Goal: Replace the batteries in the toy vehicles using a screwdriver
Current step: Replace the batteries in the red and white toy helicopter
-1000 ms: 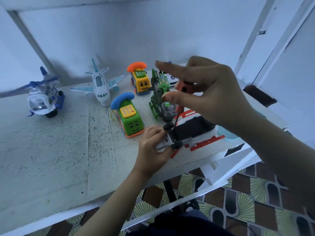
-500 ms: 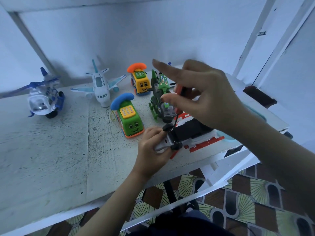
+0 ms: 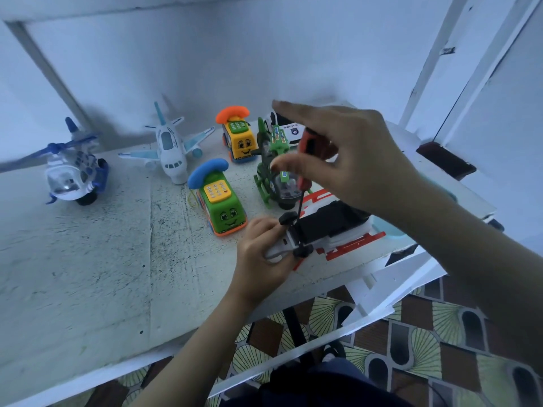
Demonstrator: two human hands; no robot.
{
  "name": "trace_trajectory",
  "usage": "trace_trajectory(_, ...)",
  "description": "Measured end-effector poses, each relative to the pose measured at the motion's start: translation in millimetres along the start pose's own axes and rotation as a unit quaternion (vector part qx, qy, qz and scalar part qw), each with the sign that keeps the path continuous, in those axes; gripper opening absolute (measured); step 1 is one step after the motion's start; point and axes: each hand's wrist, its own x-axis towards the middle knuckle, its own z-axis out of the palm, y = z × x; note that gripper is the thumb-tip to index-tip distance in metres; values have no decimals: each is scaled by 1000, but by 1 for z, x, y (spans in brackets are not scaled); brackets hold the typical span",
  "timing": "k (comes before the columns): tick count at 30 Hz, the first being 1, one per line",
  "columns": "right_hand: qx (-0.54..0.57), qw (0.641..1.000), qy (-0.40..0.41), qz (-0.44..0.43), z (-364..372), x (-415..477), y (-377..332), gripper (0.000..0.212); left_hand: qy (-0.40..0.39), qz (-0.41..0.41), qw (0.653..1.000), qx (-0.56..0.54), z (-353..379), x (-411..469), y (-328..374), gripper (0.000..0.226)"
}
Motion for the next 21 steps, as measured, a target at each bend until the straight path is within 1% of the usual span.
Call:
trace_trajectory(1, -17, 1000, 5, -7, 2, 0, 1, 58, -1, -2, 1000, 0, 0, 0, 0, 41)
trace_trajectory(2, -7, 1000, 5, -10, 3, 0, 3, 55, -1, -5, 1000, 0, 0, 0, 0, 40)
trace_trajectory(5, 110, 993, -31, 5, 1, -1, 3, 46, 1, -5, 1000, 4, -1, 1, 1, 39)
trace_trajectory(6, 166, 985, -50, 25, -1, -1, 0, 46, 1, -4, 1000, 3, -1, 1, 1, 39)
trace_trajectory(7, 236, 968, -66, 47, -2, -1, -2, 46, 0, -4, 1000, 2, -1, 1, 1, 39)
trace_trajectory(9, 369, 922, -82, 81, -4, -1, -6, 45, -1, -6, 1000, 3, -1, 1, 1, 40)
trace_trajectory(10, 402, 908, -82, 90, -4, -1, -7, 45, -2, -8, 1000, 6, 0, 1, 0, 40)
trace_trajectory(11, 410, 904, -77, 91, -5, 0, -8, 46, -2, -10, 1000, 8, 0, 1, 0, 40)
trace_trajectory(12, 400, 910, -67, 87, -5, 0, -9, 46, -2, -10, 1000, 10, -1, 1, 0, 40)
trace_trajectory(14, 347, 934, -39, 80, -5, 1, -10, 41, -3, -9, 1000, 11, -1, 0, 0, 40)
trace_trajectory(16, 272, 959, -2, 80, -2, 2, -8, 27, -4, -8, 1000, 12, -1, 0, -1, 39)
trace_trajectory(18, 216, 973, 24, 80, 1, 3, -6, 17, -5, -10, 1000, 10, -1, 0, -1, 39)
trace_trajectory(19, 183, 980, 27, 70, 1, 3, -6, 17, -5, -12, 1000, 9, -1, 0, -2, 39)
trace_trajectory(21, 132, 990, 4, 38, 0, 3, -4, 28, -2, -16, 1000, 7, -1, 1, -2, 40)
